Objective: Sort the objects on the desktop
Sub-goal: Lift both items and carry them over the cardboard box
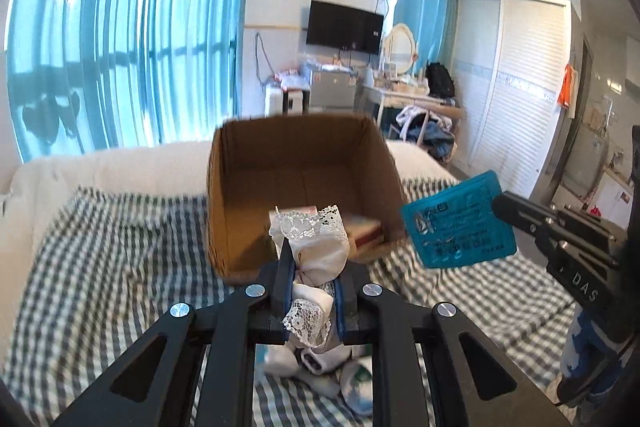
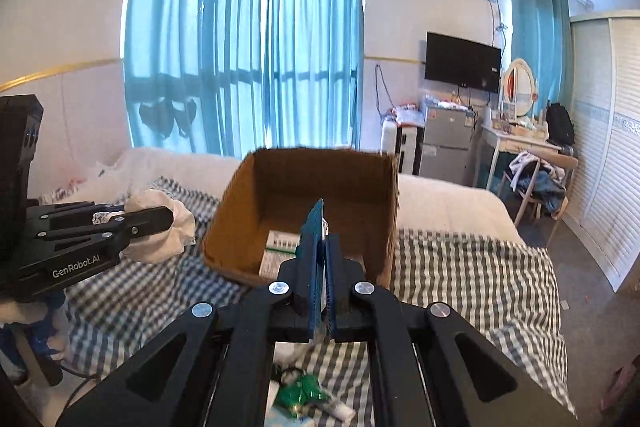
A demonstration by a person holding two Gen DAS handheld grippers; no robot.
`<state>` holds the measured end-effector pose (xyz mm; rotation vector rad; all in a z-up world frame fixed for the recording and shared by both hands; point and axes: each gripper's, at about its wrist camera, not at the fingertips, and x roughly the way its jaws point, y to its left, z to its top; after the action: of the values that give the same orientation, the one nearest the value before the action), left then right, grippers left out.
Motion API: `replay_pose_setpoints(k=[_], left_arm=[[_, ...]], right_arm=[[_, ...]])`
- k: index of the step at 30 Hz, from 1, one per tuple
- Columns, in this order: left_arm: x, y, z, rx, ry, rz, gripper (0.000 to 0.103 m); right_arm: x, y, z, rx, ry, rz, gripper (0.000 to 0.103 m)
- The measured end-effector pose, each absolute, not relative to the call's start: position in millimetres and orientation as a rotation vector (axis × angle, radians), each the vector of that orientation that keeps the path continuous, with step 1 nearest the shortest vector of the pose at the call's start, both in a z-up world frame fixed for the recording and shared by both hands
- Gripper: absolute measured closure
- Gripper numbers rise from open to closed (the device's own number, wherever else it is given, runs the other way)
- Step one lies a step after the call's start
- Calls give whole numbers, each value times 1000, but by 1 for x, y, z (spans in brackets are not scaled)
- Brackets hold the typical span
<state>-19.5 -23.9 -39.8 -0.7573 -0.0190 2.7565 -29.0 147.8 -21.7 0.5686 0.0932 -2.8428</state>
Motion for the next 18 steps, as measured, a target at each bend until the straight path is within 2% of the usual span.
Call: replay_pose_setpoints(k=[8,18], left_arm=[[-50,-28,-13,-700,-26,2770,88],[-91,-24,-7,-666,6,2772,88]], right_arm=[[-57,140,9,491,88,-2844,100],[-101,131,7,490,159,-2831,100]])
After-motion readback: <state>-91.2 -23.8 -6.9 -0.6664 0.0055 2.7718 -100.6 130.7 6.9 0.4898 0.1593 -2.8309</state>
